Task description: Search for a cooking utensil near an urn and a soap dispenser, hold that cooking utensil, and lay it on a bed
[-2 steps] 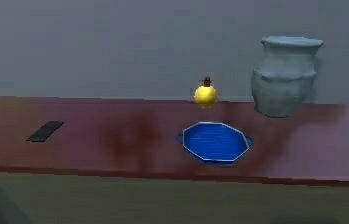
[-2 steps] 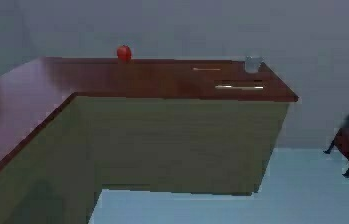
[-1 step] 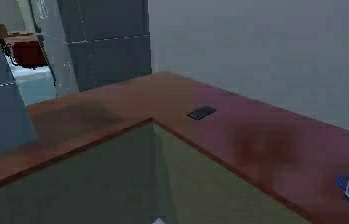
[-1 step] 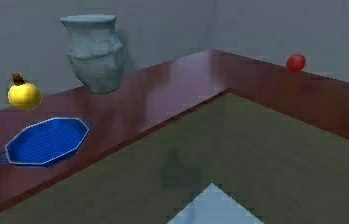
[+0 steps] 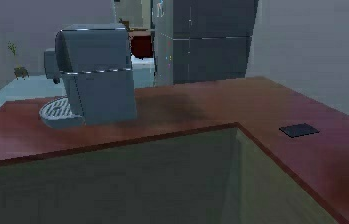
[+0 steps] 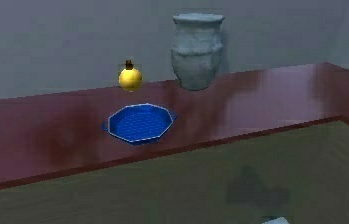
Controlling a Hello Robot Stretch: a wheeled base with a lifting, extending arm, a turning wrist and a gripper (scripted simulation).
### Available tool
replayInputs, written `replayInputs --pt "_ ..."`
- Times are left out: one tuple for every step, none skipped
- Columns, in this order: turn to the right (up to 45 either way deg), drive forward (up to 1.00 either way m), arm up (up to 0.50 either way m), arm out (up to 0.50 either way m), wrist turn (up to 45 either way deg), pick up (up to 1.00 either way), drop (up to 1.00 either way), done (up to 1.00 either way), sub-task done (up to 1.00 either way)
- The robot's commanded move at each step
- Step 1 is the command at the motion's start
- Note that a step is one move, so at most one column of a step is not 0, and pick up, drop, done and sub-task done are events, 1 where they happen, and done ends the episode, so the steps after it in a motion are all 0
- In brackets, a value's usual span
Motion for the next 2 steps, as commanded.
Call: replayInputs --pt "0.0 0.00 0.50 0.00 0.0 0.00 0.00 0.00 0.00" --pt "0.0 0.00 0.38 0.00 0.0 0.00 0.00 0.00 0.00"
